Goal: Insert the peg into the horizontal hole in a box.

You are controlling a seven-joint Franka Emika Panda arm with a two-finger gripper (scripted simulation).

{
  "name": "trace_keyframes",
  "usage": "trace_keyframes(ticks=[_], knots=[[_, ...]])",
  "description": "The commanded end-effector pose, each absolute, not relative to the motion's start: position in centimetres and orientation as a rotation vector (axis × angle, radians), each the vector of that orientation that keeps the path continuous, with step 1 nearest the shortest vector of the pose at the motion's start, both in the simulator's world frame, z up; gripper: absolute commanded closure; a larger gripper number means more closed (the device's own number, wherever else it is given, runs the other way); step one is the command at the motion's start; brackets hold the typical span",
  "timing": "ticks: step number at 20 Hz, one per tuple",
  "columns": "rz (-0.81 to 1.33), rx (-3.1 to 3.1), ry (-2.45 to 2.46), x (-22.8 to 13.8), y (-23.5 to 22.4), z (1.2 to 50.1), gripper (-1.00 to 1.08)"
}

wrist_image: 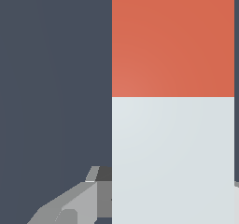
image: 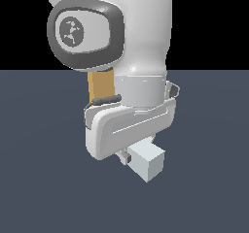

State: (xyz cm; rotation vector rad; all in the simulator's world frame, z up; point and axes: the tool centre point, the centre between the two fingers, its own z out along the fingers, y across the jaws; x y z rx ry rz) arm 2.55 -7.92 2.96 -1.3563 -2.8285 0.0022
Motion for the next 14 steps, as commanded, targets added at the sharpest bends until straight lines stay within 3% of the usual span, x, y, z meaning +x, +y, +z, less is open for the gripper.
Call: trace_keyframes(ticks=[1, 14], knots=[[0.0, -1.41, -2.807, 2.4, -6.9, 3.5, 1.08], [-0.001, -1.706, -2.638, 1.4, -1.1, 5.6, 1.08]])
